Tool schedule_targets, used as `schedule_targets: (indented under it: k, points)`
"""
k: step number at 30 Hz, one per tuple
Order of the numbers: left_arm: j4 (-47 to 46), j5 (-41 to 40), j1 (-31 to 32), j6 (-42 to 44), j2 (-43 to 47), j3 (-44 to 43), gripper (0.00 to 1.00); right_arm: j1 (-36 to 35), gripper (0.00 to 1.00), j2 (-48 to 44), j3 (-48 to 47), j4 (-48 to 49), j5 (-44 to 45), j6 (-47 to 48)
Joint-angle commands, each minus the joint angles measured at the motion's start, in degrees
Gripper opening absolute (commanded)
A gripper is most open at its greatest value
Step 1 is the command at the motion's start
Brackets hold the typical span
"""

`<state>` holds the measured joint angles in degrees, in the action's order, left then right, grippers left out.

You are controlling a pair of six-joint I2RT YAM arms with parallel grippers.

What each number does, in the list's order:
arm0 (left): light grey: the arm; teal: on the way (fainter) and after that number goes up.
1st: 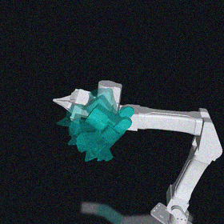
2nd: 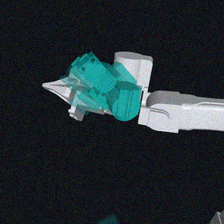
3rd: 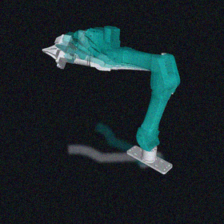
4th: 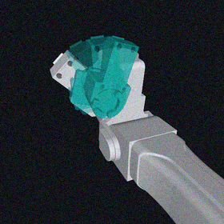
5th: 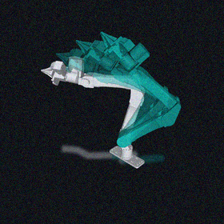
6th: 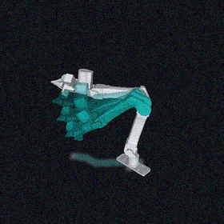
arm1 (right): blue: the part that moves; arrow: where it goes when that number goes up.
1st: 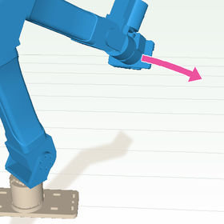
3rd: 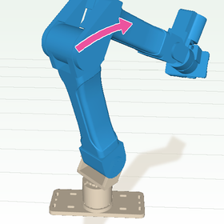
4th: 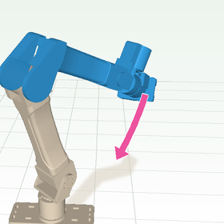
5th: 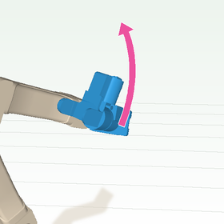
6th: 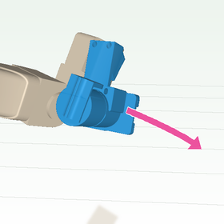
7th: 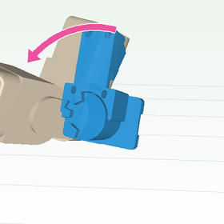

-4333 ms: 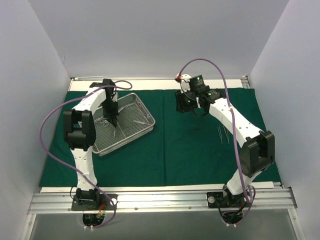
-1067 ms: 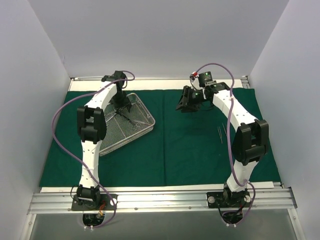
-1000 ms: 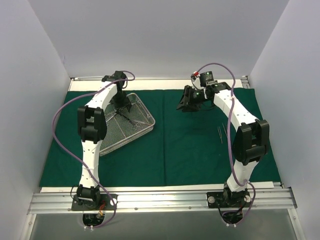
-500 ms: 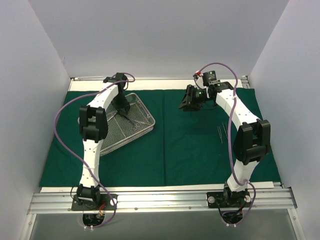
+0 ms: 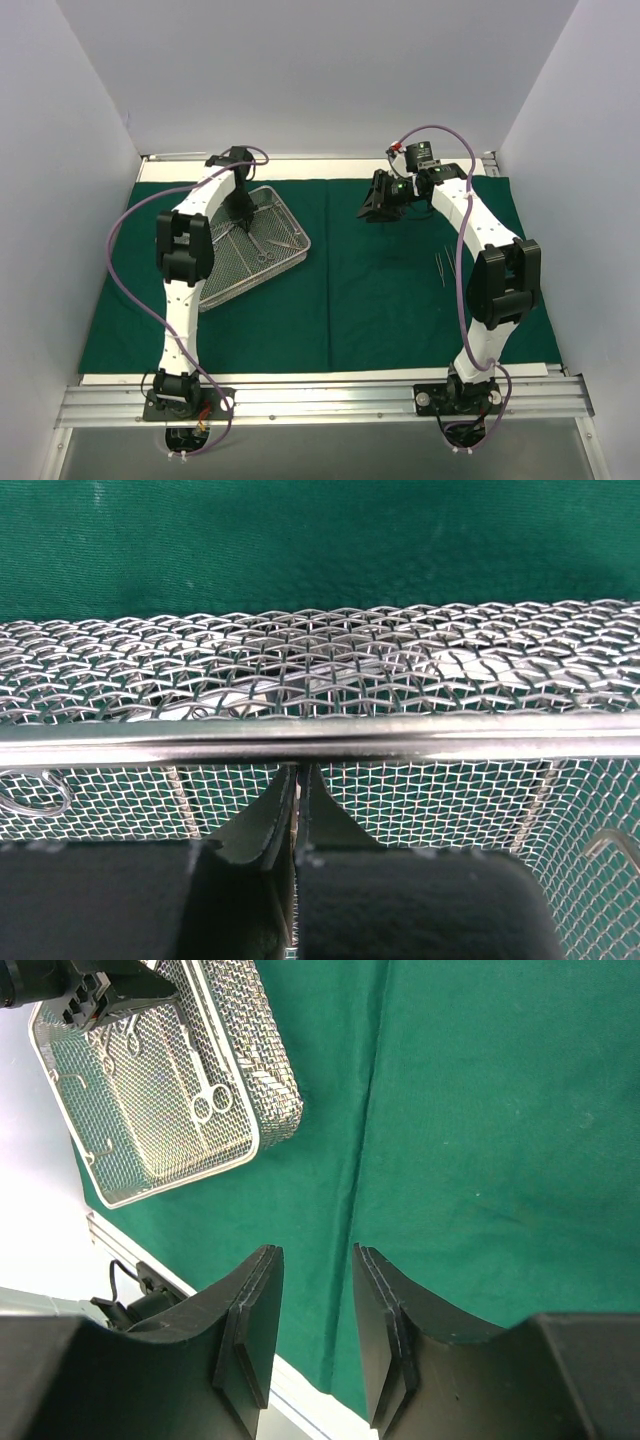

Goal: Open and lay out the surgical kit
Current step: Pick up the medical item from the container.

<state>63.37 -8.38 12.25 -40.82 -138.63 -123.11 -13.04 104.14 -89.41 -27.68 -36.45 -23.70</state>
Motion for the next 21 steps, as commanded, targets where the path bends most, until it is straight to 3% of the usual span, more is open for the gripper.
schedule_targets:
  k: [1,10,17,21]
  points:
    - [-3.0,-0.3,-0.2,1.3,3.4,0.7,0.02,0.3,0.34,0.2,-2.3,-1.8,0.0,1.0]
    - [1.9,2.1,0.0,6.2,12.9,-1.6,0.02,-4.2,0.33,2.4,-9.4,-4.7,6.1,6.3]
    - [3.2,8.4,0.2,4.3,24.0,3.8,0.02,-14.7,0.43,1.6,-13.5,-1.6,11.8,11.7]
    - [-1.2,12.9,0.8,1.2,30.9,12.3,0.02,-21.8,0.53,-0.9,-11.8,4.2,13.2,13.0]
